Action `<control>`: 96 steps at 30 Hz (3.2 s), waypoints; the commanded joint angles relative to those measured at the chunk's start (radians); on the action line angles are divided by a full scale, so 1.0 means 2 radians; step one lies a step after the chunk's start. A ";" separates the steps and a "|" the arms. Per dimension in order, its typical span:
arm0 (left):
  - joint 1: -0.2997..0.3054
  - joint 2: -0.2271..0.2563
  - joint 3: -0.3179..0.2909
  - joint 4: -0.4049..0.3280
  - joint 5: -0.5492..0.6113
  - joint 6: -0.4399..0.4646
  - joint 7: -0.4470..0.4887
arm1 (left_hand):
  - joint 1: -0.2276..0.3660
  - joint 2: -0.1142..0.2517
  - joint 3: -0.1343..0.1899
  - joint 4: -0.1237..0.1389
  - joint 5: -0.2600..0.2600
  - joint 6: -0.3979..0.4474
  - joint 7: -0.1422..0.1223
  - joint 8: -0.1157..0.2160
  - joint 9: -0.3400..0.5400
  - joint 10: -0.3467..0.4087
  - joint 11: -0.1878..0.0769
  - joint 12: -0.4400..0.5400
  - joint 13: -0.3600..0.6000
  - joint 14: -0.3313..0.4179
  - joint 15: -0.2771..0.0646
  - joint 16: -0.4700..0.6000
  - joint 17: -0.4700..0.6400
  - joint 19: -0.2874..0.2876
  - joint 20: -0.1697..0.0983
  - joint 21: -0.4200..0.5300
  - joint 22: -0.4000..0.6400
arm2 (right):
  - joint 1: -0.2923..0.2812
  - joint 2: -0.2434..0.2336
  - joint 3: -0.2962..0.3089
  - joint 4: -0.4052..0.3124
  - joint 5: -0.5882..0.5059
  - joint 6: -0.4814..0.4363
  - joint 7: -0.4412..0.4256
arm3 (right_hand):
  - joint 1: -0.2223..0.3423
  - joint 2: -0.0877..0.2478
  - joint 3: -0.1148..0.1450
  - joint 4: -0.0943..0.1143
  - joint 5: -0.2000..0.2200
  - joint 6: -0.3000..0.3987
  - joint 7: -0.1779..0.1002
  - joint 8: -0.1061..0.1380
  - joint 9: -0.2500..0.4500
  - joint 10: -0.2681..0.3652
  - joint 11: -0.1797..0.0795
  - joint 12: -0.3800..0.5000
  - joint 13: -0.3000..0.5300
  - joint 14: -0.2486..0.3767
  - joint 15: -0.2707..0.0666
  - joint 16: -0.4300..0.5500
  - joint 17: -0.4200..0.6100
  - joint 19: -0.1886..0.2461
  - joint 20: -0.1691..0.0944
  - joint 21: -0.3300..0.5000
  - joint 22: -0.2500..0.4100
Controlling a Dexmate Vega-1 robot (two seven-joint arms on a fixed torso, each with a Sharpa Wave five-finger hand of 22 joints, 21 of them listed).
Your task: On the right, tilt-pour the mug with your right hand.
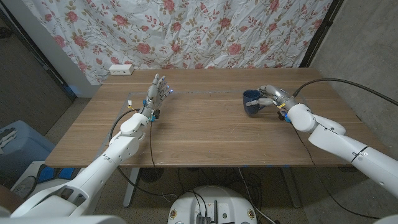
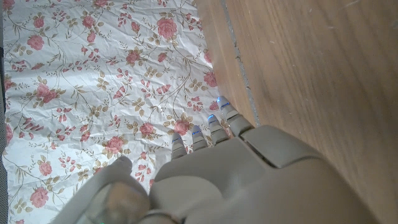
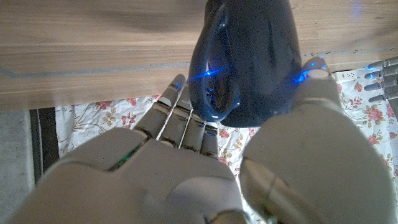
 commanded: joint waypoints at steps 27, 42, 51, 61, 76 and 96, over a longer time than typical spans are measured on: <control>0.000 0.000 0.000 0.000 0.000 0.000 -0.001 | -0.002 0.059 0.003 0.001 0.004 -0.001 -0.003 0.001 0.001 -0.002 -0.003 0.002 0.002 0.004 -0.002 0.002 0.003 0.004 0.000 0.003 0.002 | -0.013 0.042 -0.020 0.082 -0.005 0.075 -0.095 | 0.075 0.072 0.000 0.004 -0.010 0.104 -0.119 0.024 0.004 0.079 -0.079 -0.007 0.004 -0.010 -0.081 0.002 0.009 0.004 -0.038 0.003 0.002; 0.000 0.000 0.000 0.000 0.000 0.000 0.001 | -0.002 0.059 0.003 0.001 0.004 -0.001 -0.003 0.001 0.001 -0.002 -0.003 0.002 0.002 0.004 -0.002 0.003 0.003 0.004 0.000 0.003 0.002 | -0.024 0.036 -0.017 0.073 0.000 0.064 -0.094 | 0.078 0.068 -0.004 0.006 -0.011 0.088 -0.124 0.019 0.004 0.066 -0.079 -0.015 0.005 -0.018 -0.082 -0.005 0.008 -0.001 -0.036 0.002 0.002; 0.000 -0.001 0.000 0.000 0.000 0.000 0.001 | -0.002 0.059 0.003 0.001 0.004 -0.001 -0.004 0.001 0.001 -0.002 -0.003 0.002 0.002 0.004 -0.002 0.002 0.003 0.004 0.000 0.003 0.002 | -0.026 0.027 -0.014 0.063 0.013 0.054 -0.076 | 0.062 0.060 -0.012 0.014 -0.011 0.054 -0.118 0.000 -0.005 0.039 -0.077 -0.030 0.006 -0.027 -0.077 -0.016 0.005 -0.005 -0.032 0.001 0.002; 0.000 0.000 0.000 0.000 0.000 0.000 0.001 | -0.002 0.059 0.003 0.001 0.004 -0.001 -0.004 0.001 0.001 -0.001 -0.003 0.002 0.002 0.004 -0.001 0.003 0.003 0.004 0.000 0.003 0.002 | -0.028 0.020 -0.014 0.055 0.019 0.051 -0.066 | 0.049 0.051 -0.021 0.018 -0.009 0.034 -0.114 -0.016 -0.014 0.019 -0.077 -0.040 0.007 -0.043 -0.075 -0.027 0.004 -0.011 -0.028 -0.001 0.001; 0.000 -0.001 0.000 0.001 0.000 0.000 0.000 | -0.002 0.059 0.003 0.001 0.004 -0.001 -0.003 0.001 0.001 -0.002 -0.003 0.002 0.002 0.004 -0.002 0.003 0.003 0.004 0.000 0.003 0.002 | -0.027 0.010 -0.013 0.051 0.034 0.057 -0.041 | 0.016 0.028 -0.049 0.025 0.006 -0.041 -0.115 -0.066 -0.022 -0.060 -0.062 -0.063 0.000 -0.100 -0.034 -0.048 0.011 -0.027 -0.006 -0.002 0.001; -0.001 0.000 0.000 0.001 0.000 0.000 -0.001 | -0.002 0.059 0.003 0.001 0.004 -0.001 -0.003 0.001 0.001 -0.002 -0.004 0.002 0.002 0.004 -0.002 0.003 0.003 0.004 0.000 0.003 0.002 | -0.020 -0.008 -0.009 0.051 0.062 0.081 0.009 | -0.027 0.011 -0.087 0.038 0.036 -0.155 -0.116 -0.144 -0.022 -0.189 -0.029 -0.063 -0.018 -0.184 0.026 -0.085 0.006 -0.074 0.030 -0.005 0.001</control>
